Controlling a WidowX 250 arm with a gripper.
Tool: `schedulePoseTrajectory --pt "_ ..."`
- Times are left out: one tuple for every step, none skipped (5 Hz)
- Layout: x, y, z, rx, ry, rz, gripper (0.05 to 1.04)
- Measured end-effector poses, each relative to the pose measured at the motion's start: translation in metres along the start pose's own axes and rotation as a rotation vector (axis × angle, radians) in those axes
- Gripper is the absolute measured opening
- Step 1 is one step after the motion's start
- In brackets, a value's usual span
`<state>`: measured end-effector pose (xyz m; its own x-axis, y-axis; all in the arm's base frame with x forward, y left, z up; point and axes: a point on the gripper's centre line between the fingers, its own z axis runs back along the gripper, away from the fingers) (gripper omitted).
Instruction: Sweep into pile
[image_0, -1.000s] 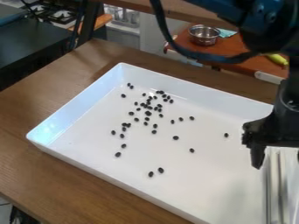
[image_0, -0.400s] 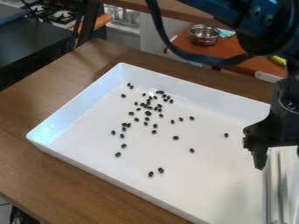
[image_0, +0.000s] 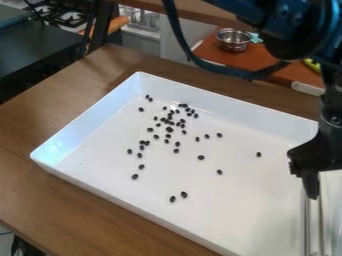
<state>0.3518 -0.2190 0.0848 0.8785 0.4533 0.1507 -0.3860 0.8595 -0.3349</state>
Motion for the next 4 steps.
schedulePoseTrajectory --pt "0.007 0.002 0.000 -0.015 0.001 -0.005 0.943" --pt "0.009 0.012 -0.010 0.029 -0.011 -0.012 0.926" --pt "0.009 0.015 -0.012 0.043 -0.022 -0.023 0.918" --pt "0.009 0.018 -0.016 0.060 -0.021 -0.016 0.849"
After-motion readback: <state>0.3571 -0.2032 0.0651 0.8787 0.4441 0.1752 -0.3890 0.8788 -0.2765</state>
